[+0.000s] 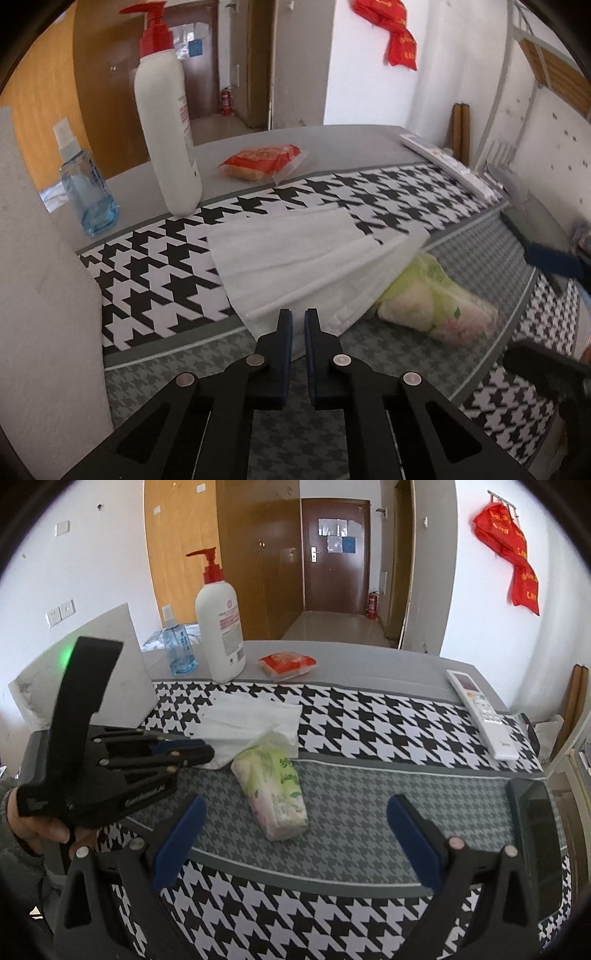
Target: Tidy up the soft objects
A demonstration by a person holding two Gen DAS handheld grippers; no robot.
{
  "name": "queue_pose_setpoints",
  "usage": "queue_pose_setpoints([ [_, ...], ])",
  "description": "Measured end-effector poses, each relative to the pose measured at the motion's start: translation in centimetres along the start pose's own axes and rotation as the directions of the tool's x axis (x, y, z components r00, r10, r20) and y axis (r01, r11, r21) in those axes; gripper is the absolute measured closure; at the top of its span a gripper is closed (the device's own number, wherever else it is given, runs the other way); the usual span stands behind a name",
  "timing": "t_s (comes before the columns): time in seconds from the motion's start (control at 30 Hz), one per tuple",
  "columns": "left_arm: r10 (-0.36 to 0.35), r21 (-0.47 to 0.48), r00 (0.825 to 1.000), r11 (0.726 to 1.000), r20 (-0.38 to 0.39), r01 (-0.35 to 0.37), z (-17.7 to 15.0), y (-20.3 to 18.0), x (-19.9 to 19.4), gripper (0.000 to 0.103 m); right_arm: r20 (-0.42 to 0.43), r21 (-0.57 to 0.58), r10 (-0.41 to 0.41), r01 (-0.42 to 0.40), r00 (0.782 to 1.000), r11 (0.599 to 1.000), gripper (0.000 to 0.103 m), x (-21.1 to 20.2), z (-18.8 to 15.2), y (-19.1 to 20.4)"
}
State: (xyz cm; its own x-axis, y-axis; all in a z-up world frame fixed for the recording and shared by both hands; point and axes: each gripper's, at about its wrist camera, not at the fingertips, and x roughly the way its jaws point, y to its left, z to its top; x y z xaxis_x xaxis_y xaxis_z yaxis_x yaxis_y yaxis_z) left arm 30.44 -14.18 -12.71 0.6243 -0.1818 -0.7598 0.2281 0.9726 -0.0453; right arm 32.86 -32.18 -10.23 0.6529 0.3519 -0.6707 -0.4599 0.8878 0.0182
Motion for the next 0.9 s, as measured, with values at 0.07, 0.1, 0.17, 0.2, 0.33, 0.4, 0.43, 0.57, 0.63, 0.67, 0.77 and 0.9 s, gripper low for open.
queue_pose_setpoints([
  [0.07,-0.02,0.024,1.0,1.0,-0.012,0.02,-0.4,-0.4,-0.4,0.096,-0.005,-0.006,-0.001,0.001,1.0,1.0,0.003,0.1,0.0,0.1],
  [0.1,-0.024,0.031,1.0,0.999,-0.019,0.024,-0.5,-0.6,-0.6,0.096,-0.007,-0.008,-0.003,0.003,1.0,1.0,0.003,0.1,0.1,0.1],
  [0.17,-0.051,0.031,0.998,0.998,-0.031,0.052,-0.6,-0.7,-0.9,0.096,-0.009,-0.008,-0.006,0.006,1.0,1.0,0.003,0.1,0.1,0.1],
  [0.2,-0.066,0.034,0.997,0.997,-0.036,0.068,-0.7,-0.8,-1.2,0.096,-0.009,-0.008,-0.008,0.008,1.0,1.0,0.003,0.1,0.1,0.0],
  [0.33,-0.061,0.049,0.998,0.997,-0.002,0.061,-0.7,-1.2,-2.2,0.096,-0.011,-0.016,-0.011,0.011,1.0,1.0,0.003,0.1,0.1,-0.1],
  [0.4,-0.063,0.048,0.998,0.997,0.013,0.063,-0.7,-1.2,-2.7,0.096,-0.015,-0.021,-0.017,0.017,1.0,1.0,0.003,0.2,0.1,-0.1],
  [0.43,-0.062,0.05,0.998,0.997,0.017,0.061,-0.7,-1.3,-2.8,0.096,-0.016,-0.021,-0.017,0.017,1.0,1.0,0.003,0.3,0.1,-0.2],
  [0.57,-0.053,0.065,0.998,0.997,0.032,0.05,-0.5,-1.2,-3.1,0.094,-0.019,-0.019,-0.001,0.001,1.0,1.0,0.003,0.3,0.1,-0.3],
  [0.63,-0.043,0.063,0.998,0.997,0.038,0.041,-0.4,-1.1,-3.2,0.089,-0.02,-0.027,-0.001,0.001,1.0,1.0,0.003,0.4,0.1,-0.1],
  [0.67,-0.041,0.063,0.998,0.997,0.039,0.038,-0.4,-1.0,-3.1,0.086,-0.021,-0.029,0.001,-0.001,1.0,1.0,0.003,0.4,0.1,-0.1],
  [0.77,-0.013,0.07,0.999,0.998,0.047,0.01,-0.5,-0.8,-3.1,0.049,-0.018,-0.029,0.012,-0.013,1.0,1.0,0.003,0.3,0.0,0.0],
  [0.9,-0.005,0.101,0.998,0.995,0.068,-0.002,-0.4,-1.2,-3.0,0.038,-0.019,-0.029,0.017,-0.018,1.0,0.999,0.003,0.3,0.0,-0.1],
])
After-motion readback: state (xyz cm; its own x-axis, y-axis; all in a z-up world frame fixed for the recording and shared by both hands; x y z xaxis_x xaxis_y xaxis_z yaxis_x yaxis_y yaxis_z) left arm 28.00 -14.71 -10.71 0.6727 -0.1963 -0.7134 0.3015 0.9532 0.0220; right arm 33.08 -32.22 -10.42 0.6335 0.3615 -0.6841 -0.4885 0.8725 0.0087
